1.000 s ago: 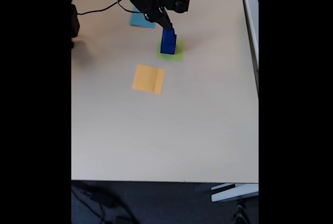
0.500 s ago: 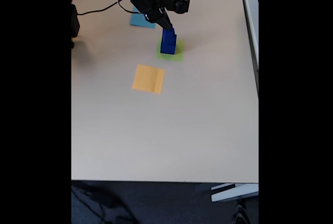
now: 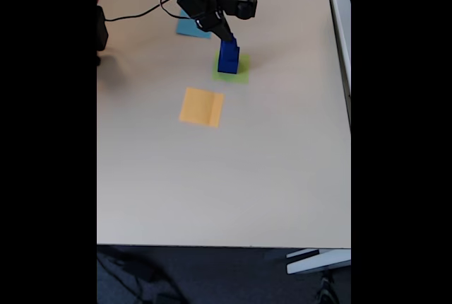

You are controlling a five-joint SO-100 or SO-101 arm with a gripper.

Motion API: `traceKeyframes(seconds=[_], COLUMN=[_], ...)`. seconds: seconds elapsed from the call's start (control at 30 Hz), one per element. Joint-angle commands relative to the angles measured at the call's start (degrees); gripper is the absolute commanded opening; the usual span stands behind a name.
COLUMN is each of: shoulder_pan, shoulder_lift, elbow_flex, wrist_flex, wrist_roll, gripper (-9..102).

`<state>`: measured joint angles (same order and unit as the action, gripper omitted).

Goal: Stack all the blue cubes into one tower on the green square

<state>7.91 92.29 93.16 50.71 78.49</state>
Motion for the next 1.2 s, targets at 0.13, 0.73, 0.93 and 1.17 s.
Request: traceKeyframes(seconds=[0.13, 0.73, 0.93, 1.17], shoulder_pan=[0.4, -0.2, -0.5, -0.8], shoulder_lift=[0.8, 0.1, -1.1, -3.2], elbow_flex=[-4.6, -7.5, -11.1, -16.3], wrist_flex=[0.1, -0.4, -0.6, -0.4], wrist_roll=[-0.8, -2.6, -5.3, -9.0], gripper=[8, 8, 7, 6])
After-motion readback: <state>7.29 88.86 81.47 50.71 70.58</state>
